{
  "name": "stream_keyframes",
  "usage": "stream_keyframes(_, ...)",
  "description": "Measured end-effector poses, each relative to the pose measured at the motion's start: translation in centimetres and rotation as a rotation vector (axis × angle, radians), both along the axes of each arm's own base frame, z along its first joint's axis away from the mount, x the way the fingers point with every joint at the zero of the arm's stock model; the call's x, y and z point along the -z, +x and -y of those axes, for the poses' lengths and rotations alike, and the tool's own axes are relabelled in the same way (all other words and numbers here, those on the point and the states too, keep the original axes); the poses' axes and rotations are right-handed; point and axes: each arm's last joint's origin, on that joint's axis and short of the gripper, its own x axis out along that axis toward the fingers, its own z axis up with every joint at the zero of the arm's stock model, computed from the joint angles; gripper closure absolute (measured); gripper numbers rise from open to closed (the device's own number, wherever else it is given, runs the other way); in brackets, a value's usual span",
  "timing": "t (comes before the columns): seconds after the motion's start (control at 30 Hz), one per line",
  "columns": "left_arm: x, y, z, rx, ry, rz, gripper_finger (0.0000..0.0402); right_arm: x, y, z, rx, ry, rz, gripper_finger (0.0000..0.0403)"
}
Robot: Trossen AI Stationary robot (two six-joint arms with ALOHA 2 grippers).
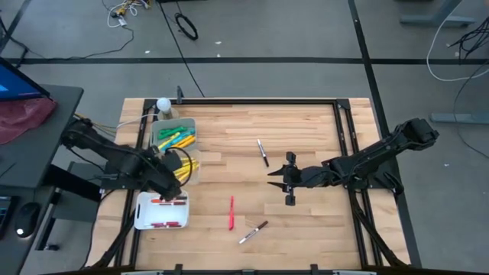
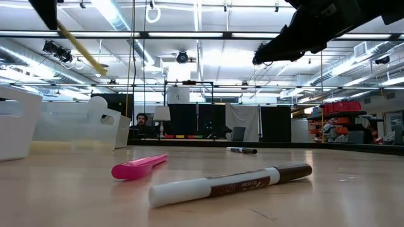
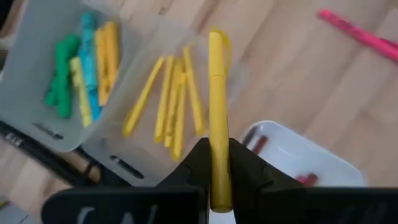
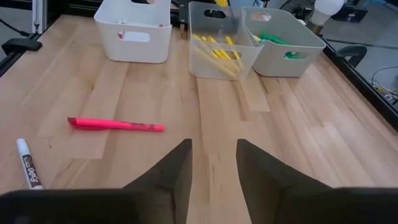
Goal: Pick & Place Markers
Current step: Put the yellow pen into the transparent bin
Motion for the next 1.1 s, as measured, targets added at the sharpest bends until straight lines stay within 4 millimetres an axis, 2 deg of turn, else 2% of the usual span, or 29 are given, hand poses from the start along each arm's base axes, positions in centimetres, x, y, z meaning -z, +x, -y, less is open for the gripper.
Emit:
stream_keyframes(0.07, 0.9, -0.2, -0.7, -0.035, 0.019, -0.066, 0.0369, 0.0, 0.0, 0.0, 0.002, 0.005, 0.000, 0.0279)
stream_keyframes(0.3, 6.9, -0.7, -3.2, -0.086, 0.061, -0.331, 0.0368, 0.1, 0.0, 0.0, 0.003, 0.017, -0.004, 0.0280)
stream_keyframes(0.43, 10.1, -0.5, -4.3, -0.035, 0.027, -0.371, 0.0365, 0.1, 0.0, 0.0, 0.001, 0.019, -0.003, 0.0280)
stream_keyframes(0.53, 11.6, -0.4, -5.1, -0.012, 0.017, -0.376, 0.0366, 0.0, 0.0, 0.0, 0.001, 0.022, 0.000, 0.0280)
stream_keyframes(0.67, 13.0, 0.0, -6.0, 0.011, 0.006, -0.344, 0.0364, 0.0, 0.0, 0.0, 0.002, 0.024, 0.000, 0.0280)
stream_keyframes(0.97, 14.7, 0.6, -7.3, 0.078, 0.005, -0.288, 0.0353, 0.0, 0.0, 0.0, 0.010, 0.041, 0.002, 0.0280)
stream_keyframes(1.1, 15.0, 0.8, -7.7, 0.085, 0.007, -0.264, 0.0335, 0.0, 0.0, 0.0, 0.010, 0.041, 0.002, 0.0280)
